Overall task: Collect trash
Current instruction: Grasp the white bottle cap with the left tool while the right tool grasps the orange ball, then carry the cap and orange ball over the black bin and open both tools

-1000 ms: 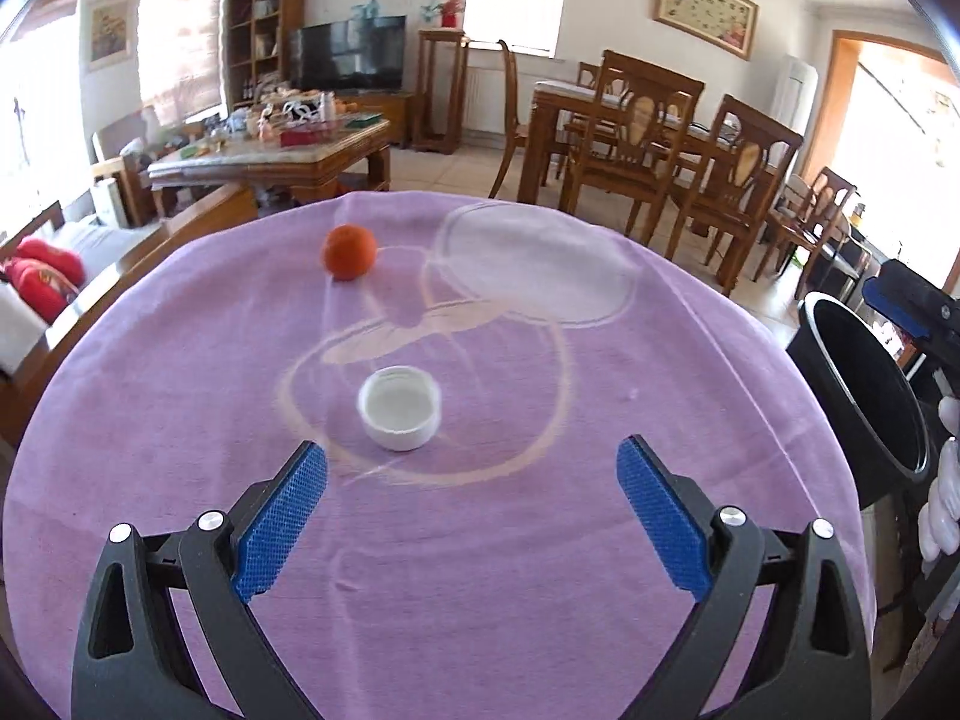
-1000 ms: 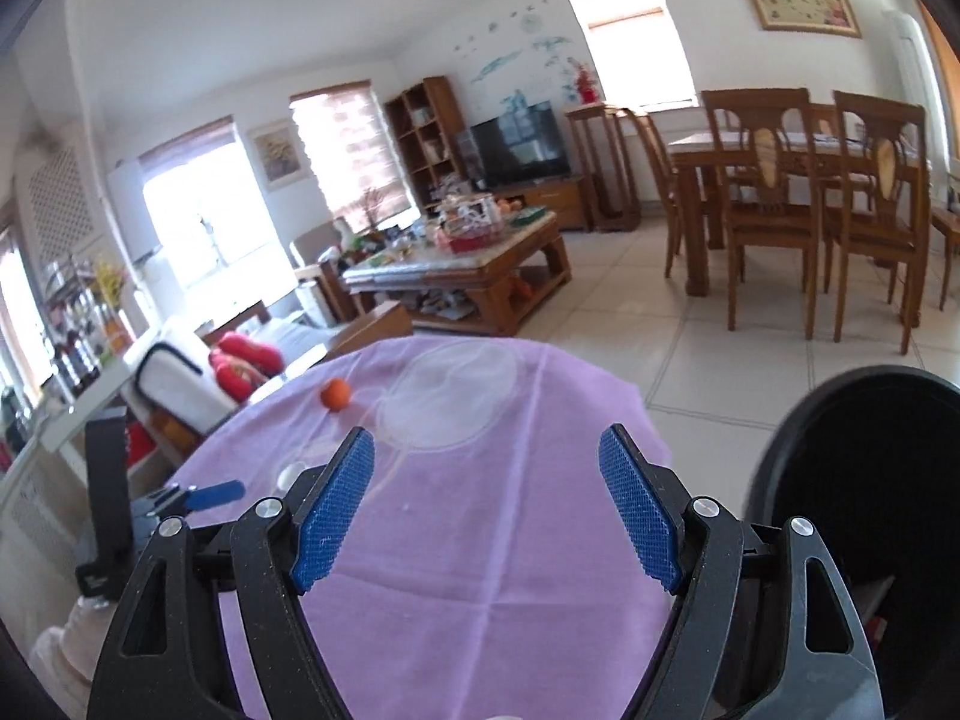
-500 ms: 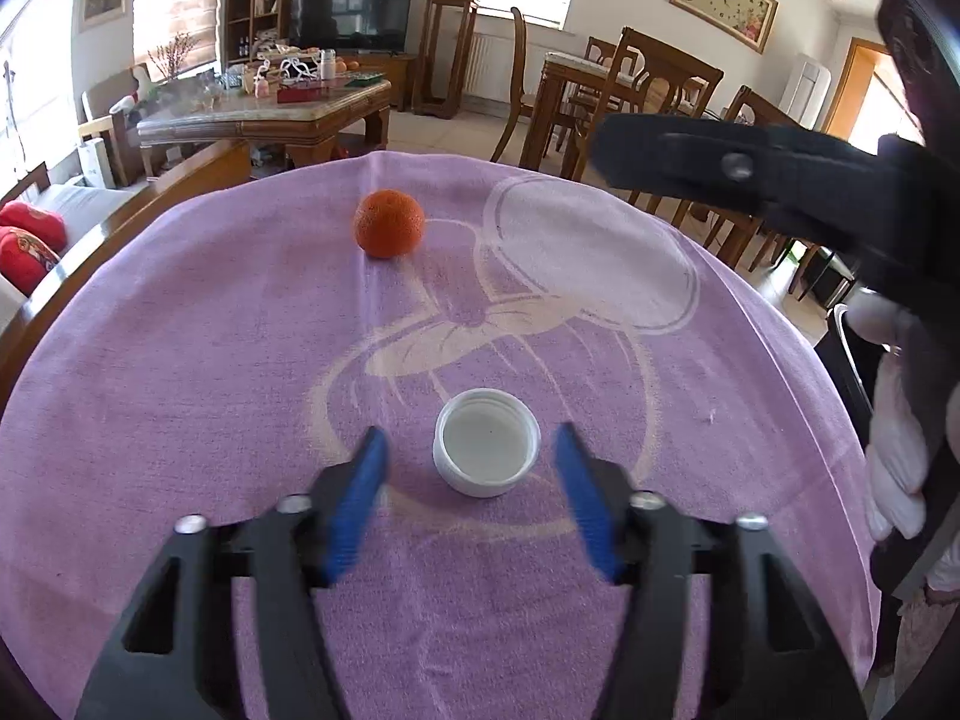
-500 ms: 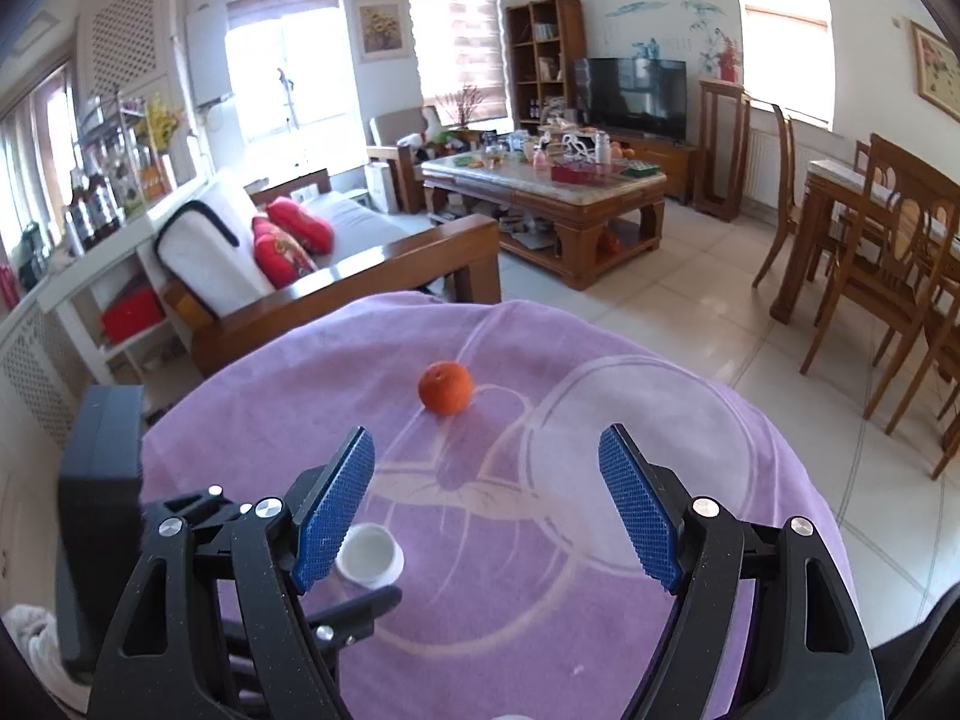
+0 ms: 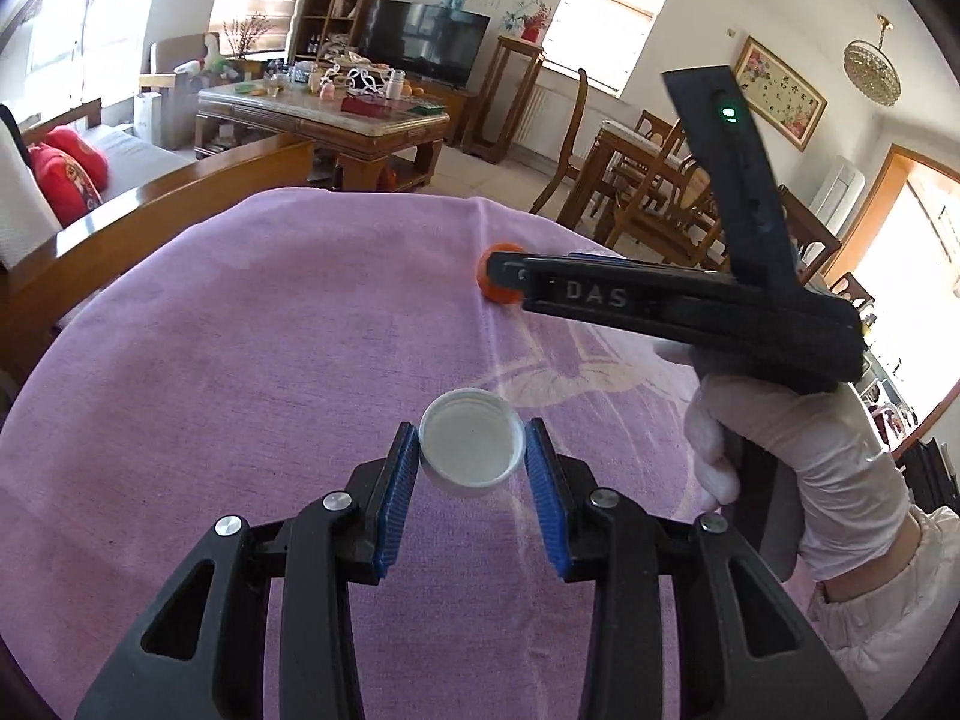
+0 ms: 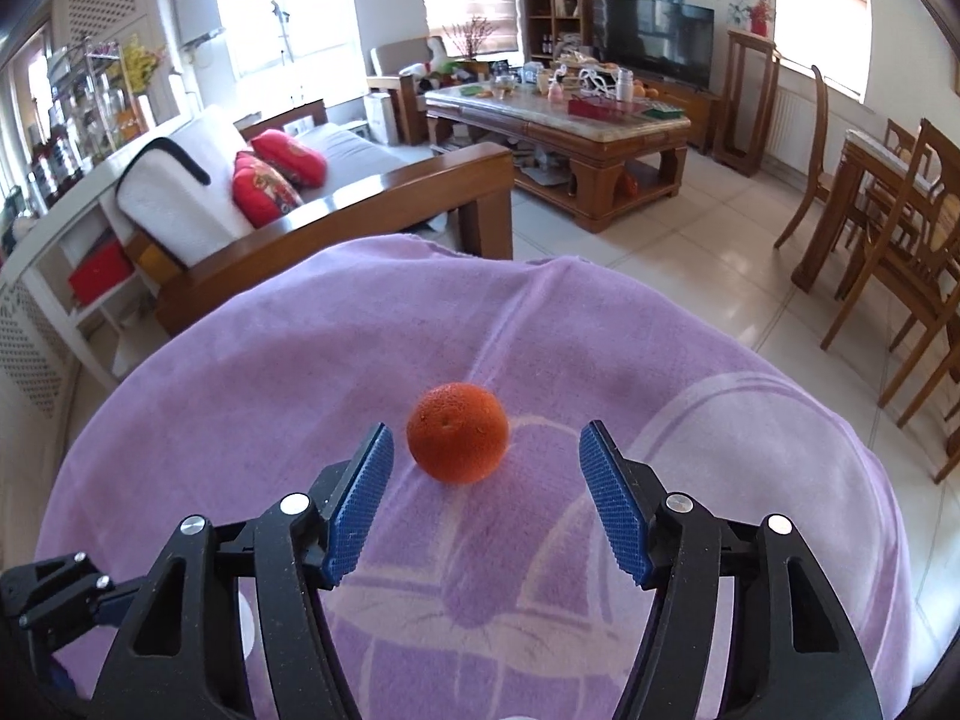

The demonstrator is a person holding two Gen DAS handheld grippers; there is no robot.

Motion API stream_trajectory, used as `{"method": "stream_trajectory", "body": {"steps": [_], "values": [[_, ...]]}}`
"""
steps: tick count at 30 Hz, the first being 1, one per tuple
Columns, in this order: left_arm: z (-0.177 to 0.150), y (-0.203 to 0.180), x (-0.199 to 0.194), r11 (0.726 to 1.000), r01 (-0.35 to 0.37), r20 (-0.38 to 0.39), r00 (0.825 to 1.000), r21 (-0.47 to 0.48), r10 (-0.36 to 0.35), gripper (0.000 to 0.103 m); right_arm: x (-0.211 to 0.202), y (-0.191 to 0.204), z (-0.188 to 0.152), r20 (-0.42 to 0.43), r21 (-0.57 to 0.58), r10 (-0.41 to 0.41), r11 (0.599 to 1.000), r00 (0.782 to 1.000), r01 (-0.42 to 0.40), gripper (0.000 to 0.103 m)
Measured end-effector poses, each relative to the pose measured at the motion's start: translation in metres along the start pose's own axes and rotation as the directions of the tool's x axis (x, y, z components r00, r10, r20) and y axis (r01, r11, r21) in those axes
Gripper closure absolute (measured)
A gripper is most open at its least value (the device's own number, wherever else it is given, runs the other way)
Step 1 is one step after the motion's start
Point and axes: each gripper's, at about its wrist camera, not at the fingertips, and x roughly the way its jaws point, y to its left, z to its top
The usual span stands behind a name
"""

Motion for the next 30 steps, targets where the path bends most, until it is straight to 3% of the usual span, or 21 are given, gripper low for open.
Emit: {"method": "stream_trajectory", "body": {"steps": [2,4,8,9,14,22,26,30], "values": [[0.002,-0.003,0.001,1.0,-0.003,0.004,1.0,0.006,0.003,0.067,0.01,0.006,0.002,-0.003,0.003,0.006,1.0,1.0,-0.006,0.041],[0.005,-0.004,0.002,1.0,-0.004,0.007,1.0,0.007,0.004,0.067,0.019,0.012,0.003,-0.016,0.004,0.017,1.0,1.0,-0.017,0.051],[0.006,-0.006,0.001,1.0,-0.004,0.014,1.0,0.014,0.004,0.066,0.026,0.019,0.002,-0.022,0.003,0.005,1.0,1.0,-0.005,0.055],[0.006,-0.006,0.0,1.0,-0.006,0.017,1.0,0.016,0.005,0.066,0.026,0.018,0.002,-0.017,0.008,0.001,1.0,1.0,-0.001,0.065],[0.003,-0.007,-0.005,0.999,-0.018,0.032,0.999,0.028,0.017,0.066,0.013,0.014,-0.006,-0.016,0.03,0.03,0.999,0.999,-0.029,0.066],[0.003,-0.013,-0.015,0.998,-0.023,0.094,0.995,0.062,0.017,0.066,-0.094,-0.005,-0.04,0.141,0.09,0.108,0.988,0.984,-0.122,0.066],[0.003,-0.031,-0.025,0.993,-0.02,0.156,0.988,0.112,0.003,0.066,-0.167,-0.019,-0.075,0.263,0.114,0.103,0.984,0.959,-0.137,0.066],[-0.001,-0.074,-0.049,0.981,0.012,0.221,0.974,0.191,-0.055,0.067,-0.244,-0.044,-0.122,0.387,0.144,0.036,0.985,0.921,-0.1,0.066]]}}
